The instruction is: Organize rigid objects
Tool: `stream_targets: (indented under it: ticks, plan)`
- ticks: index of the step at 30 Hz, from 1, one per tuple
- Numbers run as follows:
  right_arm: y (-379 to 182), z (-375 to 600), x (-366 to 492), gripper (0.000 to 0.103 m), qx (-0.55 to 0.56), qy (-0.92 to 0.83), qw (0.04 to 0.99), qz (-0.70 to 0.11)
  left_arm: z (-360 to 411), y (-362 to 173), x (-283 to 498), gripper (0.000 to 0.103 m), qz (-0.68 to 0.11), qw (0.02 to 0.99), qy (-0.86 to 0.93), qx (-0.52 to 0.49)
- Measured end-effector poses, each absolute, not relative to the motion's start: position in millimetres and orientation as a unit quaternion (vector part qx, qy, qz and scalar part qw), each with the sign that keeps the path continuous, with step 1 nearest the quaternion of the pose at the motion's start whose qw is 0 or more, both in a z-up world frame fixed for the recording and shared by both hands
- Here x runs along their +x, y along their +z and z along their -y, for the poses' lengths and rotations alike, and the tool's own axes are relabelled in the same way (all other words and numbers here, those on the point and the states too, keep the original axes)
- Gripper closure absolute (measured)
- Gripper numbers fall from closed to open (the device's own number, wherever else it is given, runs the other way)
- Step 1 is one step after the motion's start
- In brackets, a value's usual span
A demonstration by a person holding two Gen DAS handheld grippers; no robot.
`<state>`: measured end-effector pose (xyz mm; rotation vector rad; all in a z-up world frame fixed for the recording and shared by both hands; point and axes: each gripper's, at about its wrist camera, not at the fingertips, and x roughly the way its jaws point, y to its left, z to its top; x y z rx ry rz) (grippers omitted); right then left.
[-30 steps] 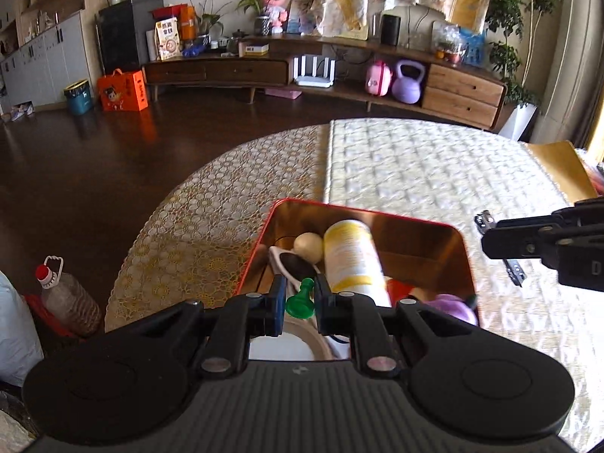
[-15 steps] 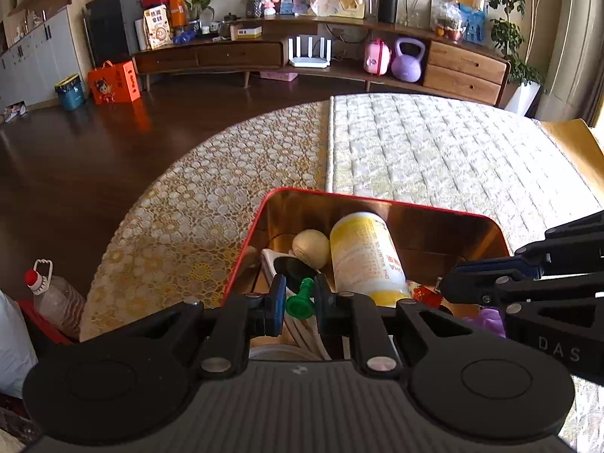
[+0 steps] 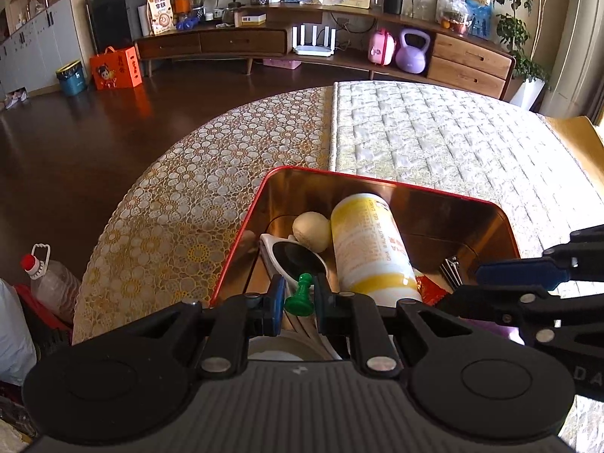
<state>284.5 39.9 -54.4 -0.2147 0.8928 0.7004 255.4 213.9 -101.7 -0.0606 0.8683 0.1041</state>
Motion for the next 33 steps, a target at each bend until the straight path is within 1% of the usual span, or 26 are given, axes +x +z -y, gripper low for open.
stream_targets:
  ticks: [2, 7, 9, 14, 15, 17, 18, 19, 20, 23, 26, 32, 33]
  plan:
    - [-52.2, -36.3, 281.6, 0.072, -0.098, 0.328, 0.840, -0.421, -209.8, -100.5, 252.4, 0.087, -0.419, 0.906, 0.052, -0.020]
    - [-45.0, -29.5, 274.0, 0.068, -0.091, 0.329, 0.844, -0.414, -207.2, -93.6, 244.5, 0.080, -0.413, 0.909, 0.051, -0.027]
    - [-41.4, -26.4, 270.6, 0.066, -0.087, 0.330, 0.845, -0.411, -206.3, -89.5, 240.4, 0.080, -0.410, 0.910, 0.051, -0.027]
    - [-33.4, -17.4, 257.3, 0.057, -0.078, 0.339, 0.847, -0.402, -202.5, -77.3, 227.6, 0.078, -0.399, 0.915, 0.047, -0.026]
    - [-31.3, -15.1, 253.9, 0.055, -0.077, 0.340, 0.848, -0.398, -201.5, -74.6, 224.6, 0.074, -0.396, 0.917, 0.047, -0.026]
    - [-27.0, -9.6, 247.2, 0.054, -0.073, 0.344, 0.850, -0.392, -198.0, -68.5, 218.1, 0.054, -0.389, 0.920, 0.045, -0.024]
    - [-24.4, -7.2, 244.1, 0.053, -0.071, 0.345, 0.851, -0.389, -196.2, -64.9, 213.7, 0.034, -0.381, 0.923, 0.046, -0.022]
    - [-22.0, -4.8, 241.2, 0.052, -0.068, 0.346, 0.853, -0.386, -194.7, -60.9, 208.7, 0.027, -0.370, 0.928, 0.047, -0.020]
    - [-19.3, -2.8, 238.7, 0.050, -0.064, 0.347, 0.854, -0.382, -192.4, -56.7, 203.7, 0.025, -0.360, 0.932, 0.048, -0.017]
    - [-12.3, 4.4, 228.7, 0.041, -0.058, 0.349, 0.859, -0.369, -186.7, -46.4, 193.9, 0.025, -0.350, 0.936, 0.043, -0.017]
    - [-6.2, 10.6, 219.7, 0.037, -0.055, 0.352, 0.863, -0.359, -181.5, -37.4, 183.4, 0.025, -0.340, 0.939, 0.040, -0.016]
    - [3.8, 24.0, 205.8, 0.025, -0.039, 0.353, 0.870, -0.343, -175.0, -27.0, 166.0, 0.025, -0.334, 0.942, 0.037, -0.023]
    - [4.8, 26.3, 204.1, 0.022, -0.034, 0.352, 0.871, -0.342, -174.2, -25.8, 163.4, 0.023, -0.334, 0.942, 0.037, -0.025]
